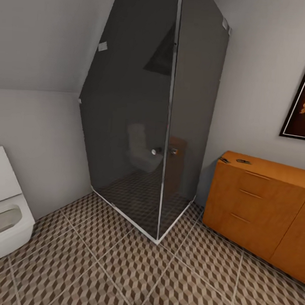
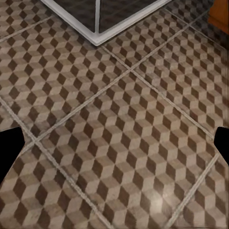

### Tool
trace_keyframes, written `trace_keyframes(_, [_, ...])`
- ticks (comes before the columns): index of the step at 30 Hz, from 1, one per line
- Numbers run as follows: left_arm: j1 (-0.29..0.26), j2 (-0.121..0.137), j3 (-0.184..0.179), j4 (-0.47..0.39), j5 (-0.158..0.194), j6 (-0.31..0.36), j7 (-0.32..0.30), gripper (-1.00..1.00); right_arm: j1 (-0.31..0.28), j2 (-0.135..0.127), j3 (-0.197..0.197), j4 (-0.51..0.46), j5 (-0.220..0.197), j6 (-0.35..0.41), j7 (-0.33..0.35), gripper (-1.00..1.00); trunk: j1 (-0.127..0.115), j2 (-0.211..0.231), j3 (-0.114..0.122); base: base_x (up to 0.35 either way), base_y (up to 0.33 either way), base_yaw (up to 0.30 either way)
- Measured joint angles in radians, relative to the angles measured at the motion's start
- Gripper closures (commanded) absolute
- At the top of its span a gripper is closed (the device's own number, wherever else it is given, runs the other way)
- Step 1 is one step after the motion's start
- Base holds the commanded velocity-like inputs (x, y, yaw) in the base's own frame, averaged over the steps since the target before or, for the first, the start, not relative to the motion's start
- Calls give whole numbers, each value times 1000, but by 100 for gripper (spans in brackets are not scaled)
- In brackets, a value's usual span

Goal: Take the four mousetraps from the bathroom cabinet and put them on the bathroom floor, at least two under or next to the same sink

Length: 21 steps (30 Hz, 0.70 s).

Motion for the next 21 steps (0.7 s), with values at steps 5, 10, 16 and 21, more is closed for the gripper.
trace_keyframes(5, [0,0,0,-2,-1,0,0,-100,0,0,0,0,0,0,0,-100,0,0,0,0,0,-216])
trace_keyframes(10, [0,0,-1,-1,-1,0,0,-100,0,1,1,0,0,0,0,-100,0,0,0,0,0,-208])
trace_keyframes(16, [0,0,0,-1,-1,0,0,-100,0,0,0,0,0,0,0,-100,0,0,0,0,0,-206])
trace_keyframes(21, [0,0,0,-1,-1,0,0,-100,0,0,0,0,0,0,0,-100,0,0,0,0,0,-206])
